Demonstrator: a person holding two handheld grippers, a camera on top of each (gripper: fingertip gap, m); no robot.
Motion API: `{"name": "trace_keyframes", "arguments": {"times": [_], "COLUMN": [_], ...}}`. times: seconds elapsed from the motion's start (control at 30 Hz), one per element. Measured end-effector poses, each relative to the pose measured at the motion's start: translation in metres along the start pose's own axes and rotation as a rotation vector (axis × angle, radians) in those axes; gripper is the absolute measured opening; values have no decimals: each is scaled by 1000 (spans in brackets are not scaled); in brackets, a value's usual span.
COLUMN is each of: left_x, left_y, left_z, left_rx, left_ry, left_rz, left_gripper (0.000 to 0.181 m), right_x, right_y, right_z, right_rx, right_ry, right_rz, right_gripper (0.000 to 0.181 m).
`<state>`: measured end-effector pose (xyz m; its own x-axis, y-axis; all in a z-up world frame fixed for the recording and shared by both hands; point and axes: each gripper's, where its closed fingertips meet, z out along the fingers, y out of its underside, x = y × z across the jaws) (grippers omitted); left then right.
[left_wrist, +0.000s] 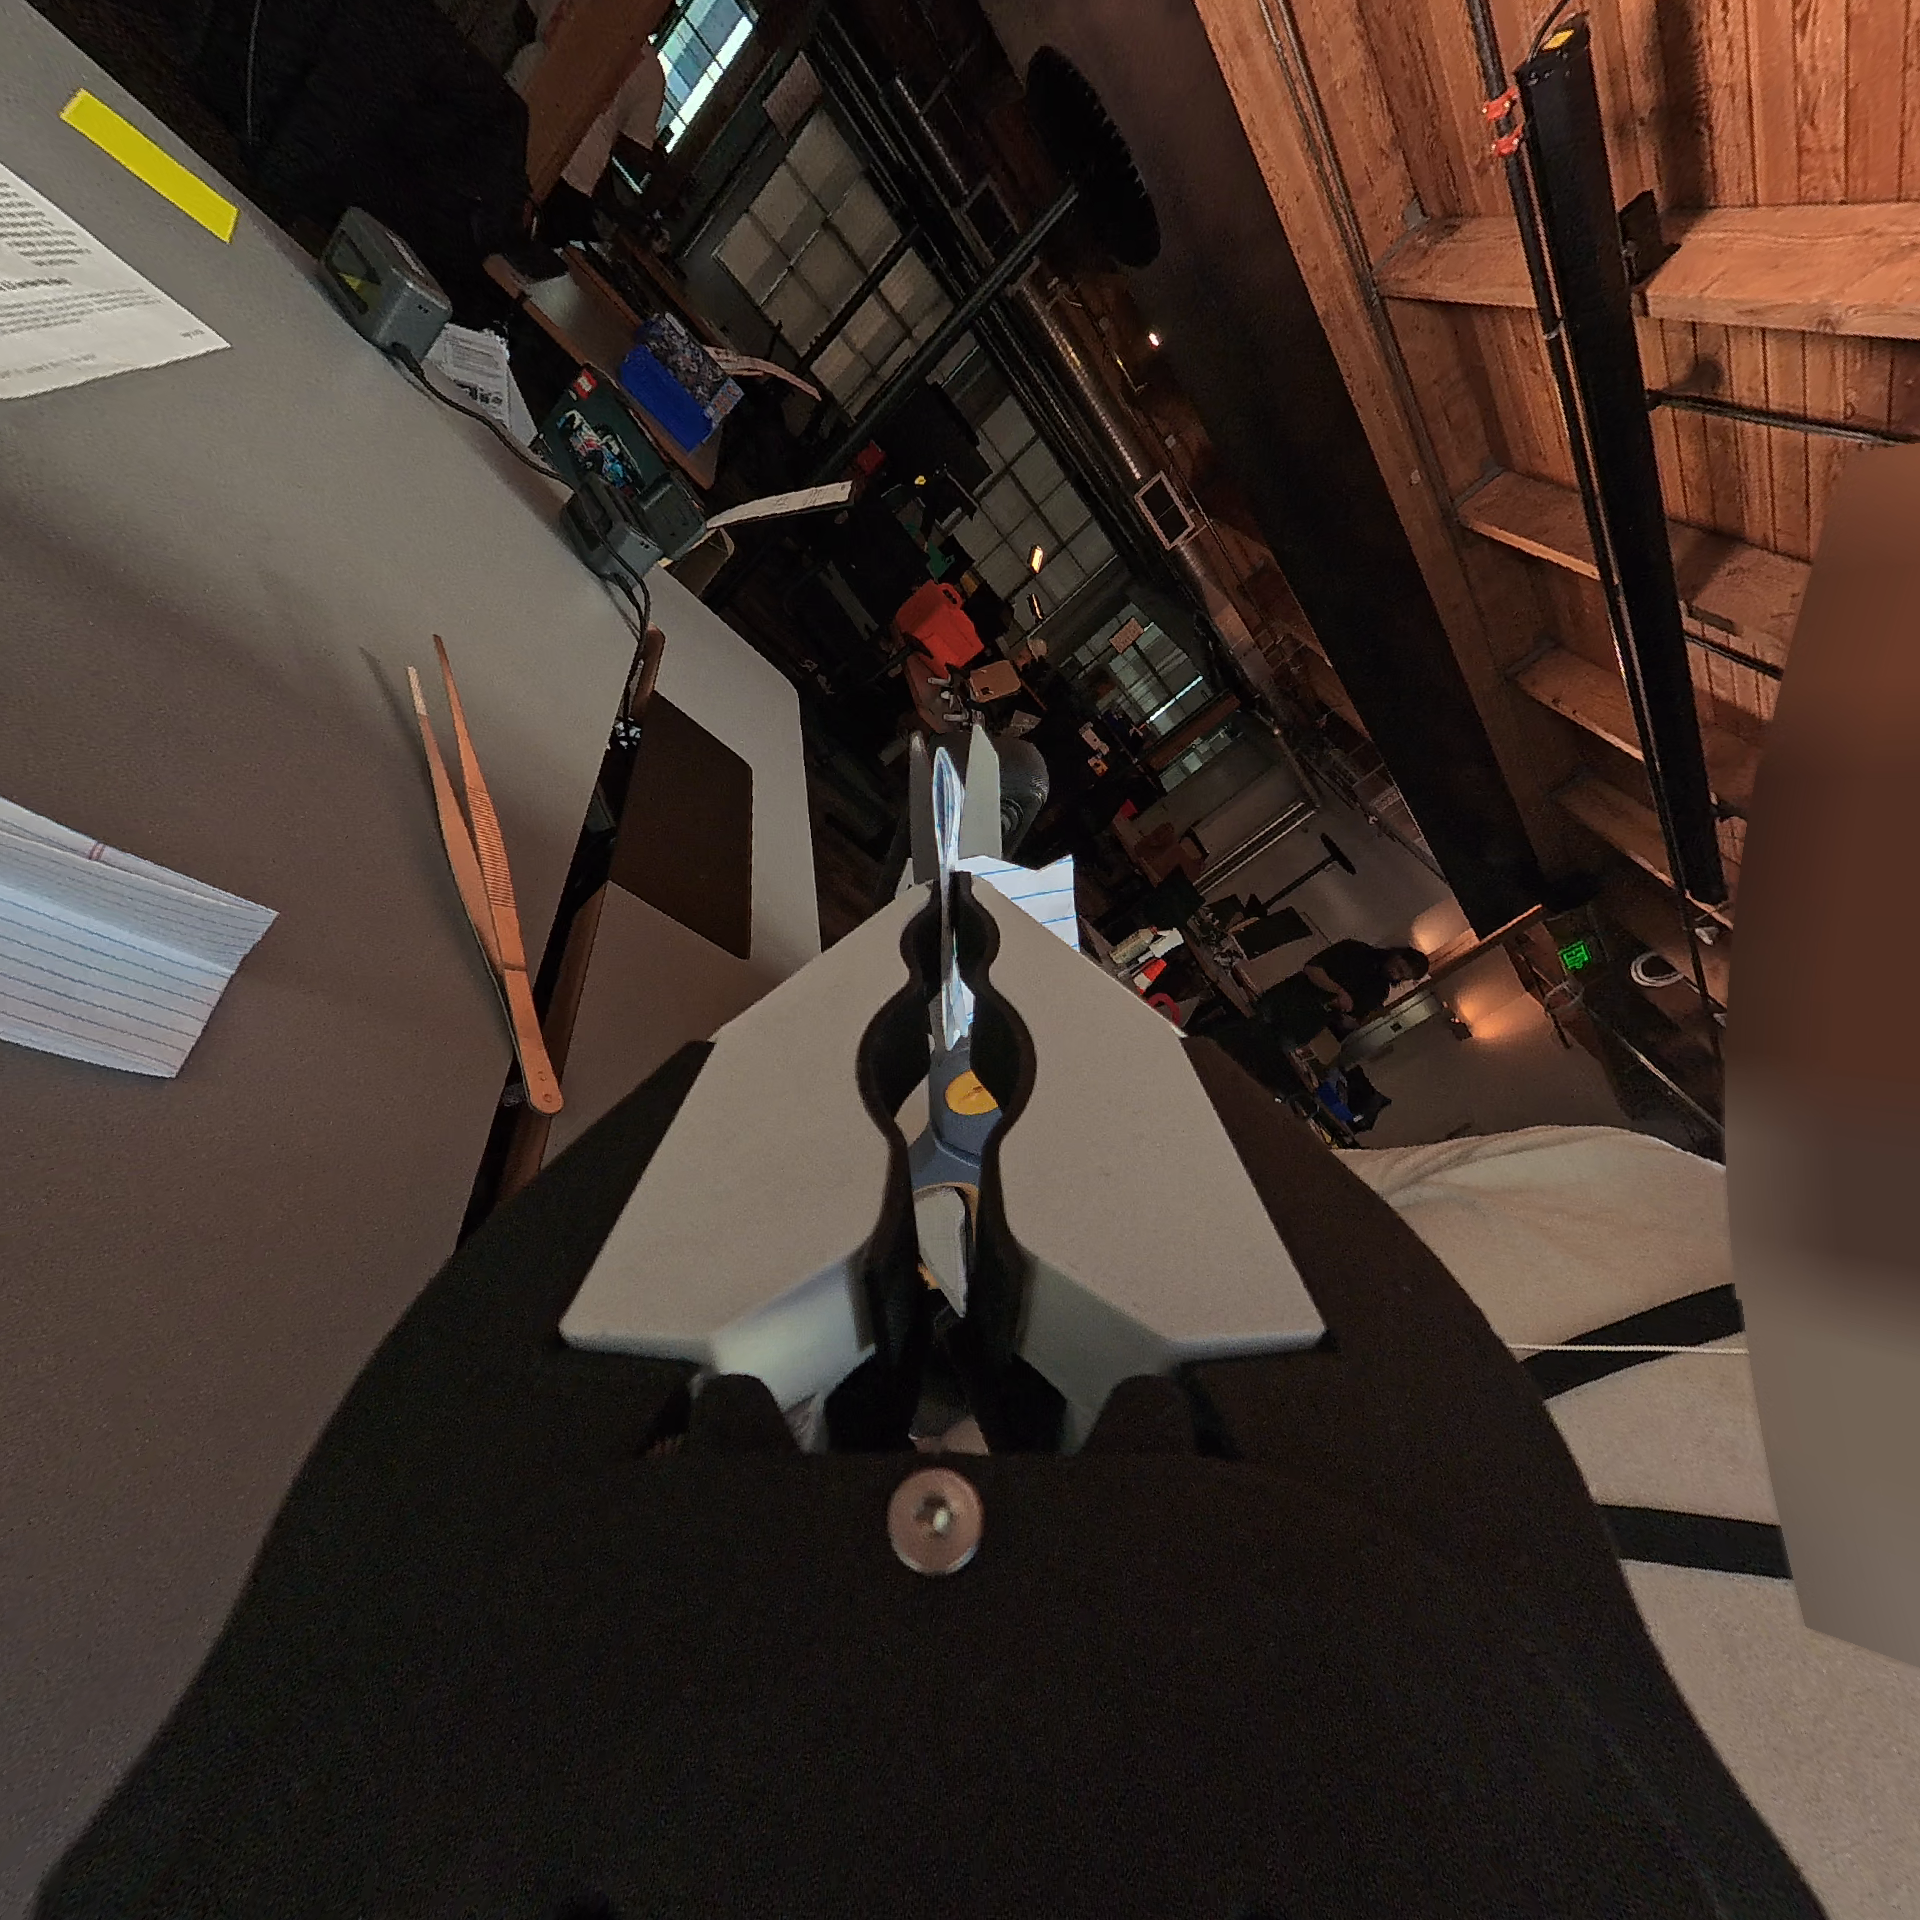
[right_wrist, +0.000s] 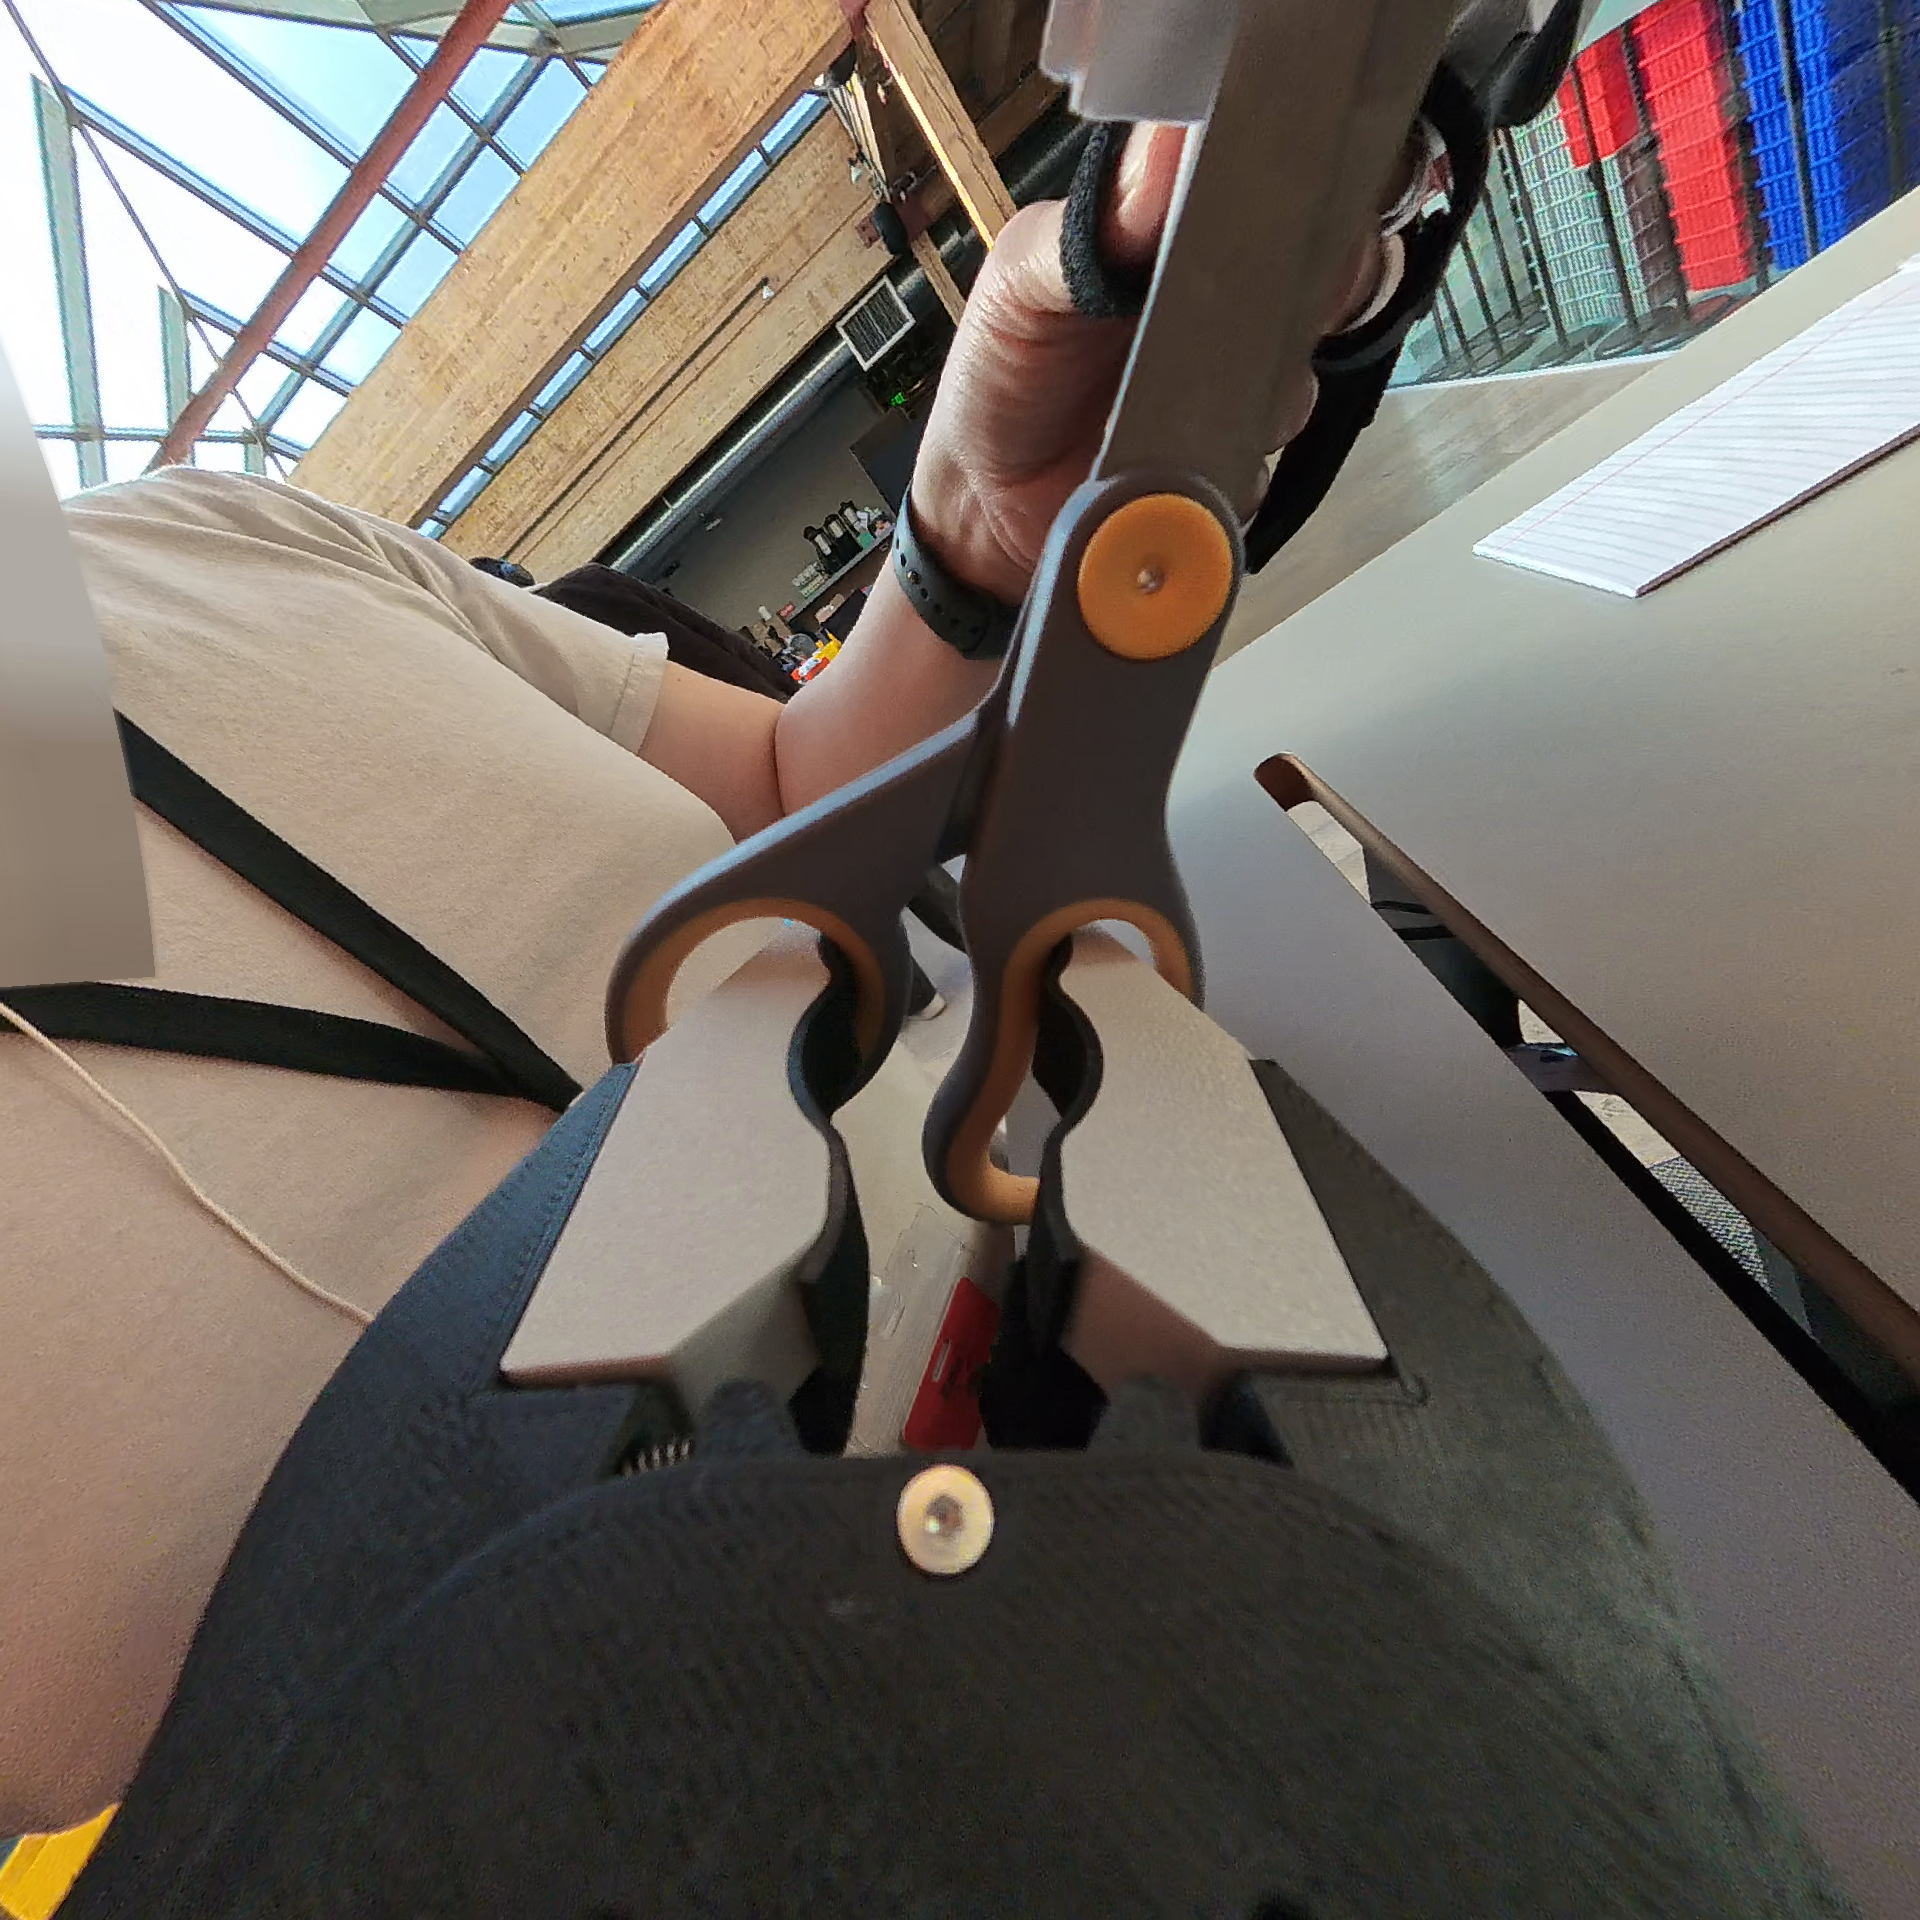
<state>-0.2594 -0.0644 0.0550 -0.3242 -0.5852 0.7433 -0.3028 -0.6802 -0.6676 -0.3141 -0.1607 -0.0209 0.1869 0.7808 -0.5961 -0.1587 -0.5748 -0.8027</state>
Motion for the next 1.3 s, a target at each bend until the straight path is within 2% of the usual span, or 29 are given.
{"name": "trace_keyframes", "arguments": {"times": [0.53,0.7,0.73,0.83,0.97,1.17,1.3], "left_x": [-13,-14,-16,-17,-21,-28,-36], "left_y": [4,5,5,7,8,8,10], "left_z": [0,-1,-1,-1,1,9,7], "left_rx": [-17,-21,-16,-33,-11,68,88], "left_ry": [-17,-11,-23,-25,-25,48,32], "left_rz": [-35,-42,-40,-36,-49,-163,-178], "left_gripper": [0,0,0,0,0,0,0], "right_x": [10,4,6,17,15,32,36], "right_y": [5,4,1,9,8,7,9], "right_z": [5,7,6,11,14,28,27], "right_rx": [53,75,101,45,56,72,90], "right_ry": [22,-70,-55,39,-5,62,58], "right_rz": [30,54,56,-1,23,-7,26], "right_gripper": [23,25,25,25,27,27,26]}}
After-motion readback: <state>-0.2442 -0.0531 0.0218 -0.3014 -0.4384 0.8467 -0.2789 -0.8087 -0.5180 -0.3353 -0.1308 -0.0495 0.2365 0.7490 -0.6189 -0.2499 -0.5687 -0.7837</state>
